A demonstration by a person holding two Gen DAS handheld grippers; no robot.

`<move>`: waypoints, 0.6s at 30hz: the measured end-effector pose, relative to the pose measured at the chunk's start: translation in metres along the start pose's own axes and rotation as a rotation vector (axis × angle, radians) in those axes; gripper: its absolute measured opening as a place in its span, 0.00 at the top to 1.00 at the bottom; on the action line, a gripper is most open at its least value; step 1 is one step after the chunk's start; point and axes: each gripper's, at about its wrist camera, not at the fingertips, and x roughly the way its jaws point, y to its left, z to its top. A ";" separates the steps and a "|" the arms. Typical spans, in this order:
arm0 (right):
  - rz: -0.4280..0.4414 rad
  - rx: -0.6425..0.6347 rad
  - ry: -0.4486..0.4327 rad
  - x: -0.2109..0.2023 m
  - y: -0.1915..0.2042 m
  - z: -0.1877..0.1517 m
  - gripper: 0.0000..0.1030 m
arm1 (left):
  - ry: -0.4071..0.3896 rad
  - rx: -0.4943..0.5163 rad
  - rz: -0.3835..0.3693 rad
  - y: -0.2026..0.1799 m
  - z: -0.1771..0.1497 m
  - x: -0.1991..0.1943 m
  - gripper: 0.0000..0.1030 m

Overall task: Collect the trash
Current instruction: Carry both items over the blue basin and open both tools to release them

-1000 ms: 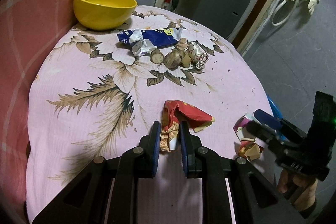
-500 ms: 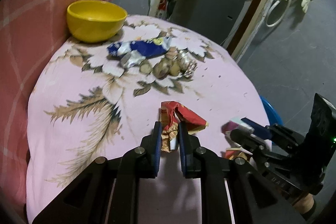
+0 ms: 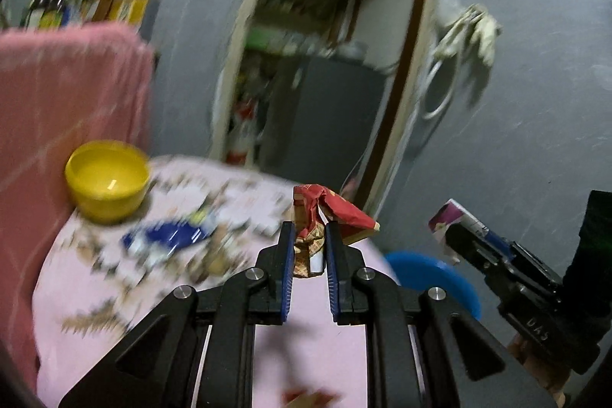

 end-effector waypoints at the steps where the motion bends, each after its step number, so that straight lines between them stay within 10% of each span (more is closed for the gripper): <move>1: -0.020 0.000 -0.032 -0.007 -0.005 0.006 0.60 | -0.029 0.011 -0.017 -0.010 0.005 0.001 0.88; 10: -0.182 -0.010 -0.201 -0.056 -0.056 0.044 0.58 | -0.184 0.147 -0.110 -0.093 0.023 0.023 0.87; 18: -0.290 0.064 -0.171 -0.067 -0.117 0.026 0.57 | -0.060 0.225 -0.140 -0.138 0.014 0.086 0.87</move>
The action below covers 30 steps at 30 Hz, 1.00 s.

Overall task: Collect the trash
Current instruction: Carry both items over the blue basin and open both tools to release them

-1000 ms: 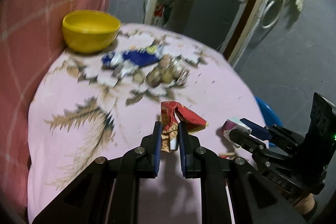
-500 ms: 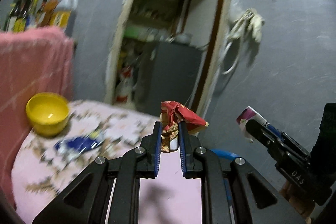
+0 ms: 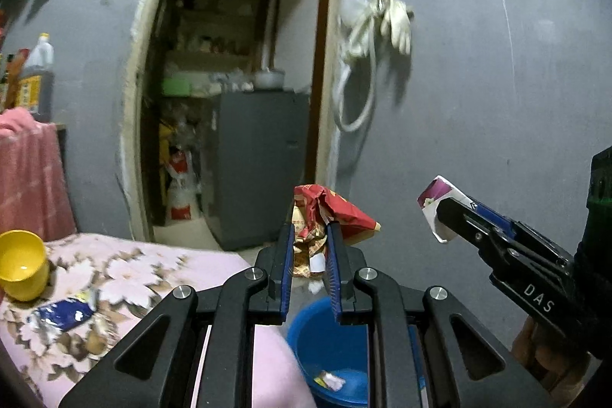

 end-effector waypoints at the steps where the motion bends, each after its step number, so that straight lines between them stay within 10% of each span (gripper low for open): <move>1: -0.009 0.014 0.014 0.001 -0.008 -0.005 0.57 | 0.021 0.001 0.001 -0.002 -0.003 0.008 0.87; 20: -0.092 0.223 0.336 0.053 -0.087 -0.102 0.56 | 0.438 -0.032 -0.016 -0.009 -0.070 0.115 0.85; 30: -0.115 0.270 0.421 0.064 -0.100 -0.115 0.48 | 0.494 -0.047 -0.017 -0.006 -0.083 0.128 0.67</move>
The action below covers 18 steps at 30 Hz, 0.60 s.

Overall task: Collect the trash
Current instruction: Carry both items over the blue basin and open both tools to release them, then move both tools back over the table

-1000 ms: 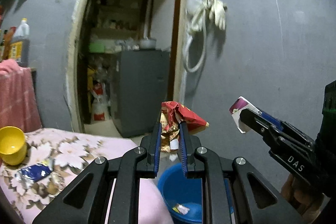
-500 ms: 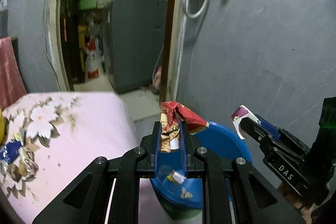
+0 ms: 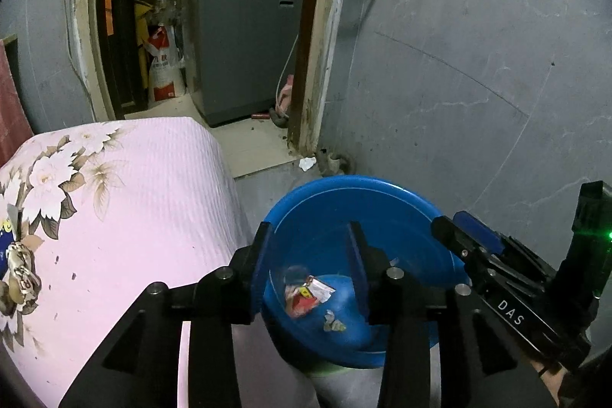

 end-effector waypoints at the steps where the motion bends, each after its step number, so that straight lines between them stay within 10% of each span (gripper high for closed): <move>1: -0.002 0.002 0.000 -0.001 -0.001 0.000 0.46 | 0.001 0.003 0.003 0.000 0.000 0.001 0.67; 18: -0.018 -0.043 -0.125 -0.060 0.033 0.026 0.20 | -0.149 -0.034 0.060 0.021 0.007 -0.087 0.42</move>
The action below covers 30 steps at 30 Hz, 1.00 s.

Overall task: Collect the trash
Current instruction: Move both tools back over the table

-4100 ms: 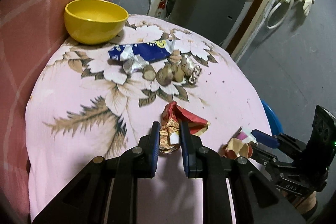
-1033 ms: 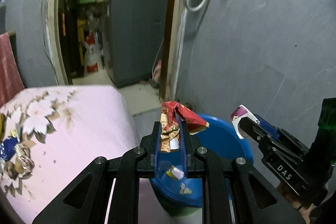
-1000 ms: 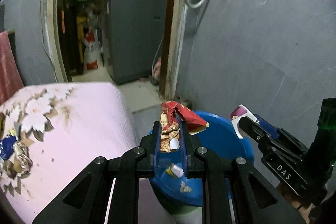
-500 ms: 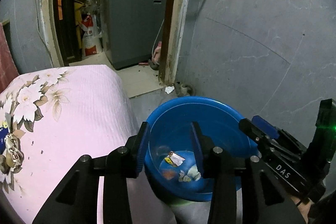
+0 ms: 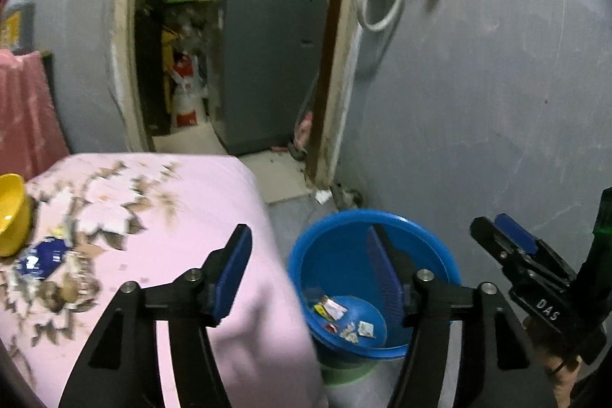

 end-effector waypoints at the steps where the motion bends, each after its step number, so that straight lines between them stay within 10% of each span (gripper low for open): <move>1: 0.004 -0.005 -0.013 -0.005 0.006 0.003 0.18 | -0.020 -0.005 0.010 0.004 0.001 -0.009 0.40; 10: 0.070 -0.054 -0.139 -0.045 0.066 0.018 0.00 | -0.217 -0.102 0.132 0.061 -0.005 -0.099 0.06; 30: 0.366 -0.185 -0.202 -0.080 0.210 -0.051 0.00 | -0.371 -0.225 0.461 0.161 -0.113 -0.227 0.03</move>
